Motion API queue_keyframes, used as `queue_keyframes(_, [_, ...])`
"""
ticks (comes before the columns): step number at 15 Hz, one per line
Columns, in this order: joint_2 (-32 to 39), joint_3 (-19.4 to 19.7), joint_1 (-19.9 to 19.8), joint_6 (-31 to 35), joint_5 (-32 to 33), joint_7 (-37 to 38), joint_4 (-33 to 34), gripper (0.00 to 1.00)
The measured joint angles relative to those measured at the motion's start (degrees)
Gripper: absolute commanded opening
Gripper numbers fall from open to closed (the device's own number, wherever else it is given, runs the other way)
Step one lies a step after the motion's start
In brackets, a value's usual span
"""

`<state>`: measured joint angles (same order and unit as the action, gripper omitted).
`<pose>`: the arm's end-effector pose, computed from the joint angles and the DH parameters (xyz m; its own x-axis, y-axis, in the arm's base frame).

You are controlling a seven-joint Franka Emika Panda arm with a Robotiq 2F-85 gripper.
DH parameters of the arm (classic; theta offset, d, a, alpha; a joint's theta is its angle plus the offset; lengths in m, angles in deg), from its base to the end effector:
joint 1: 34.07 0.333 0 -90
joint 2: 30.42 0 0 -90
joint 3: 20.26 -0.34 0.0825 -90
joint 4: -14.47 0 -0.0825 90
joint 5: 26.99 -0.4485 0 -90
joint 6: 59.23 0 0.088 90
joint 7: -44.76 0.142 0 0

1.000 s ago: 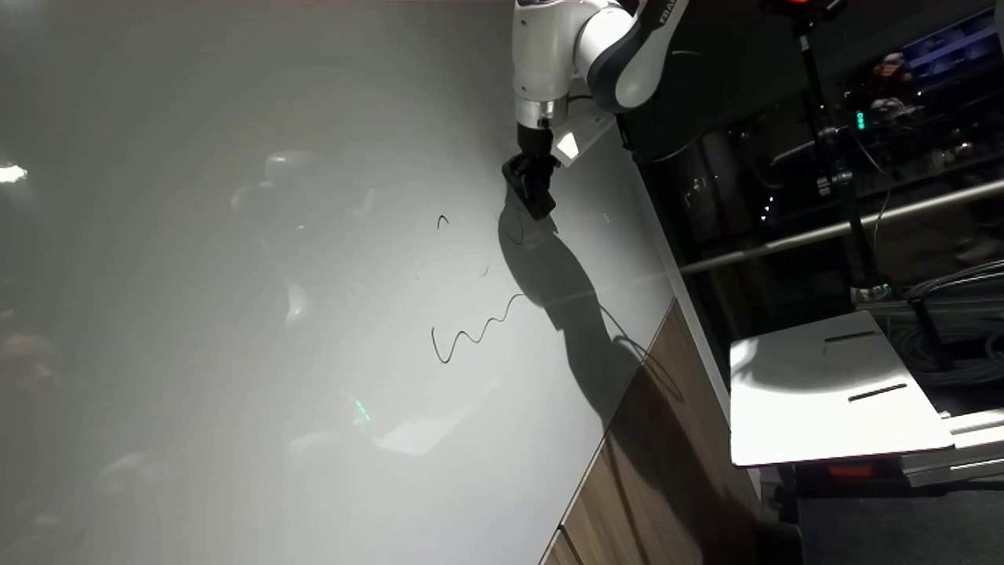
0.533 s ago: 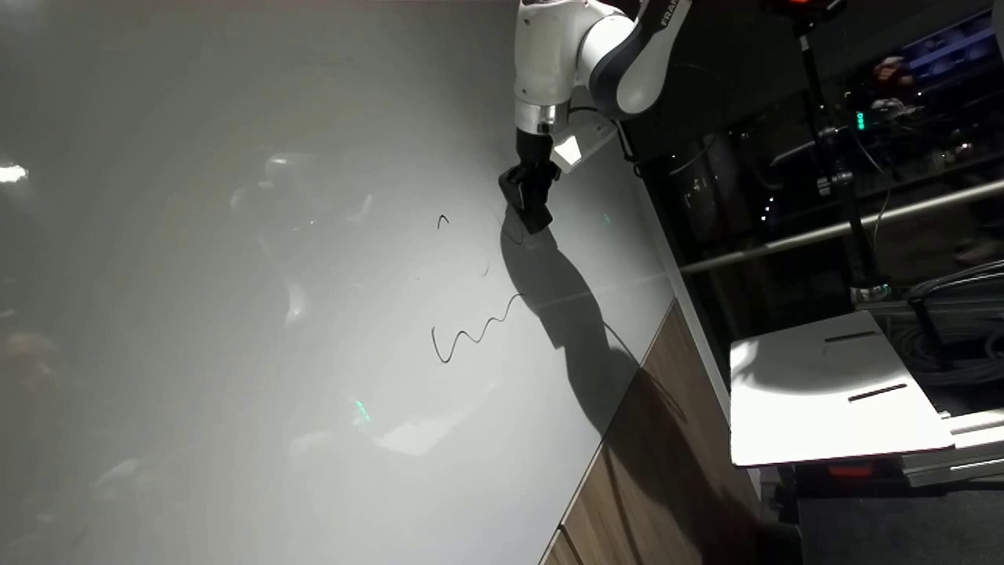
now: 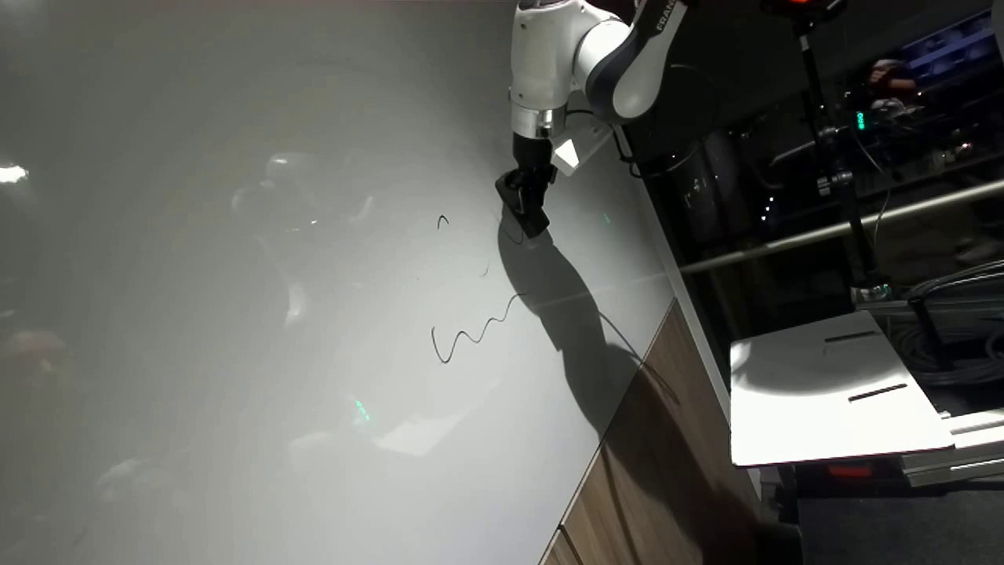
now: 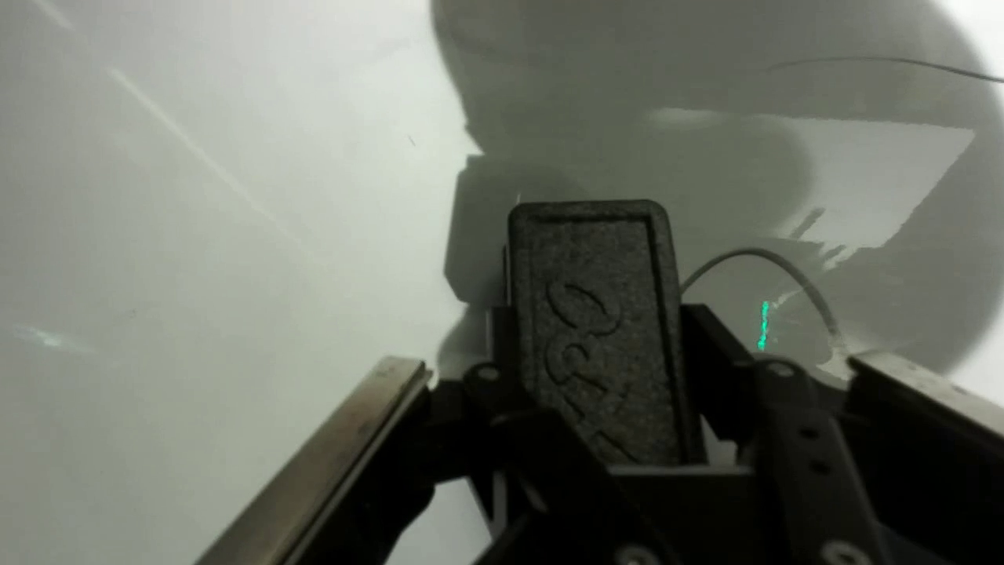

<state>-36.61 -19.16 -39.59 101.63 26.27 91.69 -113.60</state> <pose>0.6190 -0.0425 0.4456 0.7075 -0.0030 0.7067 -0.2423 -0.9404 0.2386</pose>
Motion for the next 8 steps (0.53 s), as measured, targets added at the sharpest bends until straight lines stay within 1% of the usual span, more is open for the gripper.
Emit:
queue_keyframes(5, [0.2, -0.1, 0.1, -0.4, -2.4, -5.1, 0.4, 0.29])
queue_keyframes(8, [0.4, -0.6, 1.0, -2.7, -3.5, -7.5, 1.2, 0.29])
